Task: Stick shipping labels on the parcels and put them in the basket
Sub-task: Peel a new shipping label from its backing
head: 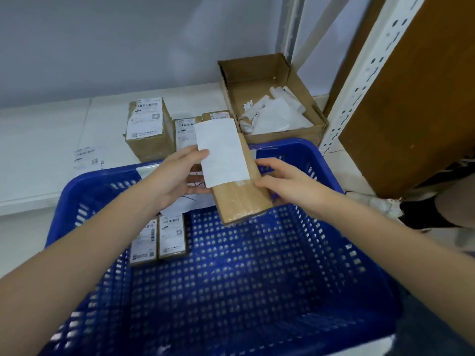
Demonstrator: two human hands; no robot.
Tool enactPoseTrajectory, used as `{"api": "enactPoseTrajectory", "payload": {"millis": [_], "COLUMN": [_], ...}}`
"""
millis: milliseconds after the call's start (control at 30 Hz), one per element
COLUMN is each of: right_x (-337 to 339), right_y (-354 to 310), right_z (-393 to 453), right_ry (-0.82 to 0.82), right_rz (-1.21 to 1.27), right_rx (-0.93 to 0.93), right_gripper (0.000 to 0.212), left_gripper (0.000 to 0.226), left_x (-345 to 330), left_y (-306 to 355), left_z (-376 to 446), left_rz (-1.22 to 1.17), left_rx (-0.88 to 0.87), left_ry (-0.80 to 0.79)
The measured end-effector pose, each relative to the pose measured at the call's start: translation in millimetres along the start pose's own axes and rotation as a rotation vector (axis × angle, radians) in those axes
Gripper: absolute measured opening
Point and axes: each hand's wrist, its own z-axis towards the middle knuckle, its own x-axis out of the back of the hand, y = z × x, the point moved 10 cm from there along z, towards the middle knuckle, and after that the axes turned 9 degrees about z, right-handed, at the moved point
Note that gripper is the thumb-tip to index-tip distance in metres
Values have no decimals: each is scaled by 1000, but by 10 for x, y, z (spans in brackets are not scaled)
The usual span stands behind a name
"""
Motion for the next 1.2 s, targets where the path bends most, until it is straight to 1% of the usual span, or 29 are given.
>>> {"api": "enactPoseTrajectory", "payload": {"millis": [100,233,300,433,533,633,700,767,833,900,1000,1100,1200], "right_x": [-150,-329,-413,-621,-700,-743,-738,-721,-718,-758,-839,-849,-812], "right_y": [59,164,204,256,241,187,137,97,78,54,-9,-32,1], "right_z": [-181,-386,-439,-453,-407,-388,-407,-407,-392,-376,-396,-410,-385], "right_ry": [16,45,45,-6,7,23,49,72,72,32,-27,-25,17], "right_rz": [69,132,161,227,200,164,169,169,162,142,80,14,21], "right_rx": [-24,26,49,77,123,168,198,220,222,225,272,326,367], "right_gripper": [39,36,36,38,43,39,32,31,36,43,45,40,36], "left_gripper": [22,29,29,29,31,36,35,31,29,25,15,21,24], "left_x": [49,119,177,331,380,414,444,445,439,461,519,560,617], "left_y": [-36,-153,-188,-313,-356,-350,-353,-364,-388,-430,-476,-455,-376], "left_z": [-189,-453,-608,-953,-1155,-1202,-1204,-1220,-1238,-1250,-1262,-1261,-1263], "left_rz": [23,12,-15,-145,-123,-40,-50,-70,-64,-69,-53,-5,38], "left_rx": [26,66,68,60,12,-37,-32,-16,4,25,59,58,8], "left_ry": [-50,-83,-71,-28,-11,62,105,110,115,141,172,191,244]}}
